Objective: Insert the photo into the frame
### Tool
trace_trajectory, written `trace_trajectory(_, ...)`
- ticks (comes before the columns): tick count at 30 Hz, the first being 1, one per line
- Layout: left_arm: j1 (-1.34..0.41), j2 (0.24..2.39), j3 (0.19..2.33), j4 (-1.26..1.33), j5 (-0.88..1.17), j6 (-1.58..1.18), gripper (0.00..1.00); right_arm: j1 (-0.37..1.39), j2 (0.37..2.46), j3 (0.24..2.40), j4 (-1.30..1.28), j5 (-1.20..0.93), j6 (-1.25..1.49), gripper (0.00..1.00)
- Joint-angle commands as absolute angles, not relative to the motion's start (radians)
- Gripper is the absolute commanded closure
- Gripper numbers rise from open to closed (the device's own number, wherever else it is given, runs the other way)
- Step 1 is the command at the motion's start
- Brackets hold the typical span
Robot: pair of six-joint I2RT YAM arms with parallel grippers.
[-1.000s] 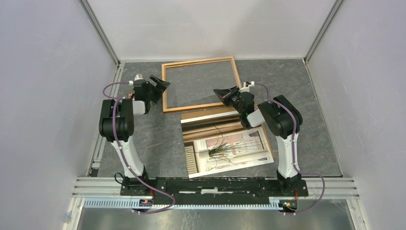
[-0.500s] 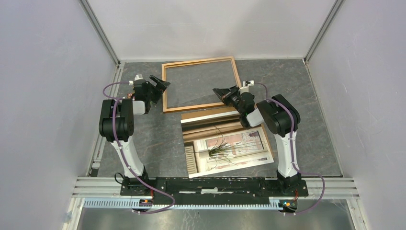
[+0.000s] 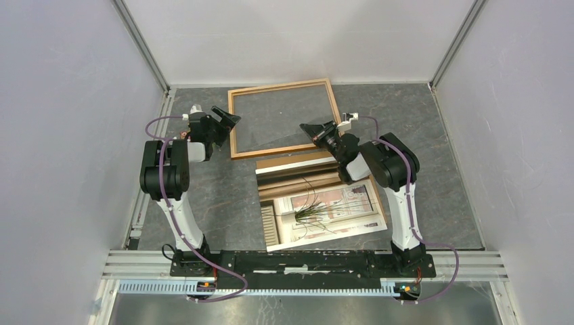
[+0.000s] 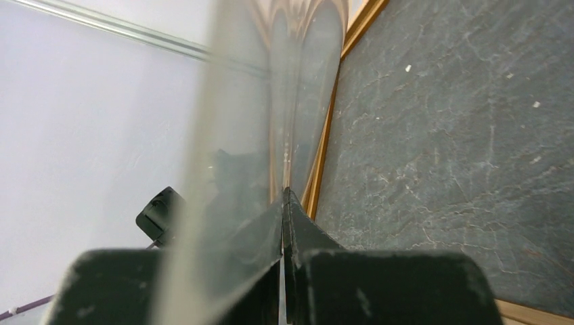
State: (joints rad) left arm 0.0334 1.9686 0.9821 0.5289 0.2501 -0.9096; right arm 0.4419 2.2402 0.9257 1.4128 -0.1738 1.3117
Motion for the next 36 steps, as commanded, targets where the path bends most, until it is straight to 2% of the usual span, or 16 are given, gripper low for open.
trace_trajectory(1, 0.028, 1.974, 0.985, 0.563, 0.295, -0.931, 0.0, 0.456, 2.234, 0.936, 1.562, -0.151, 1.251, 1.0)
trace_trajectory(33, 0.028, 1.972, 0.983, 0.566, 0.301, -0.934, 0.0, 0.464, 2.312, 1.016, 1.506, -0.129, 1.213, 1.0)
trace_trajectory(36, 0.029, 1.971, 0.984, 0.562, 0.301, -0.931, 0.0, 0.46, 2.312, 1.015, 1.486, -0.134, 1.212, 0.97)
